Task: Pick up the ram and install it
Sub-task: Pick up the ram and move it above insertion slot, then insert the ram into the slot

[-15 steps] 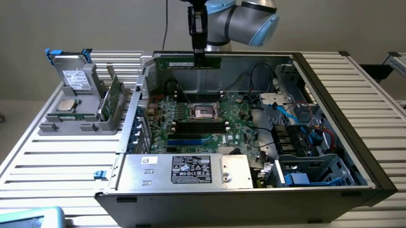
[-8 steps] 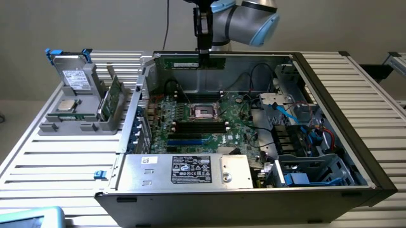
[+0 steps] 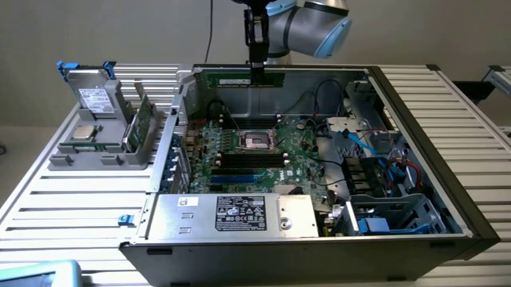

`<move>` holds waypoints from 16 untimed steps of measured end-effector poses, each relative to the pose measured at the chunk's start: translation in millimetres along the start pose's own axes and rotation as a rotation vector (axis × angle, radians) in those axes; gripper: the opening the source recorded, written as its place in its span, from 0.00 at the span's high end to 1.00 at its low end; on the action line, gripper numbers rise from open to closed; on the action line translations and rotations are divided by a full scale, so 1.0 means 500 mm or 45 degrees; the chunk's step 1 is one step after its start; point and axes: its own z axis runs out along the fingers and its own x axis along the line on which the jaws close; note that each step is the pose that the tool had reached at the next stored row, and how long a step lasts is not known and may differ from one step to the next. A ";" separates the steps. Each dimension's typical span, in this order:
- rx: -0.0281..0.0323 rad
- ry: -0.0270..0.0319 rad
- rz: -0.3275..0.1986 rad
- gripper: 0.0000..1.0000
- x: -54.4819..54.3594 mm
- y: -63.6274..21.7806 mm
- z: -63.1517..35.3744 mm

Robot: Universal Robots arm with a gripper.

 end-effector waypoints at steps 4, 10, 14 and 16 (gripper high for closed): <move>0.0001 -0.0001 0.000 0.87 0.000 0.000 0.000; 0.0001 0.0000 0.000 0.87 -0.001 0.000 0.006; 0.0001 -0.0001 0.000 0.87 -0.002 0.000 0.018; 0.0000 0.0002 0.000 0.87 -0.002 0.000 0.025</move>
